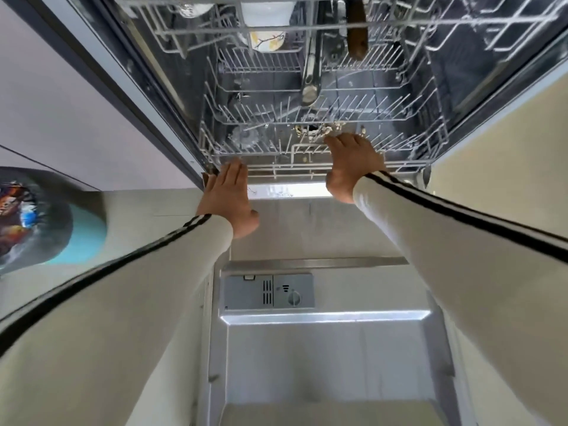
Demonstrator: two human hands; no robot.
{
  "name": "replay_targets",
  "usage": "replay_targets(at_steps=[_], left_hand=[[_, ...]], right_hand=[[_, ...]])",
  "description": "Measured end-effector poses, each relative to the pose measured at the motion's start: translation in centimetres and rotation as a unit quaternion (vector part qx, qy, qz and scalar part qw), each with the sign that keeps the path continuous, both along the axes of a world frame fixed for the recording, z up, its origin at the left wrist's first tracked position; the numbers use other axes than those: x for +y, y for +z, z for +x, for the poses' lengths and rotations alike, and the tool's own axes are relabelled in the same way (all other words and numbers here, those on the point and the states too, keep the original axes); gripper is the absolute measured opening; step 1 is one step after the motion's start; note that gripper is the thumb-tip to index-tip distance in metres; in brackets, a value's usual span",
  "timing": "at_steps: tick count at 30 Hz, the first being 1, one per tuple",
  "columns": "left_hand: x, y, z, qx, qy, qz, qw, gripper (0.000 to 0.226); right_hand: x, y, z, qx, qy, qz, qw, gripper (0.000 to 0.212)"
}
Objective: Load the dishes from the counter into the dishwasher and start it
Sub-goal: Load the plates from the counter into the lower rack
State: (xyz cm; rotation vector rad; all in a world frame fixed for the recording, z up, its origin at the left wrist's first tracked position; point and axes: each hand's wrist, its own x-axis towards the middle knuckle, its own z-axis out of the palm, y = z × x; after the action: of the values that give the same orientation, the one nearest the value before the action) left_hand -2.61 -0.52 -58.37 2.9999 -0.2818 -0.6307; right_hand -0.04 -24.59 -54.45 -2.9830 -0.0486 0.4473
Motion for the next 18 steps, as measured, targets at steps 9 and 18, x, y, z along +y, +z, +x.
replay_targets(at_steps=[9, 18], left_hand=[[-0.3, 1.1, -8.4, 0.077, 0.033, 0.018, 0.996, 0.1], [0.5, 4.0, -18.7, 0.114, 0.04, 0.016, 0.993, 0.087]], right_hand=[[0.9, 0.5, -8.5, 0.045, 0.006, -0.003, 0.999, 0.071], [2.3, 2.7, -19.4, 0.113, -0.032, 0.033, 0.993, 0.068]])
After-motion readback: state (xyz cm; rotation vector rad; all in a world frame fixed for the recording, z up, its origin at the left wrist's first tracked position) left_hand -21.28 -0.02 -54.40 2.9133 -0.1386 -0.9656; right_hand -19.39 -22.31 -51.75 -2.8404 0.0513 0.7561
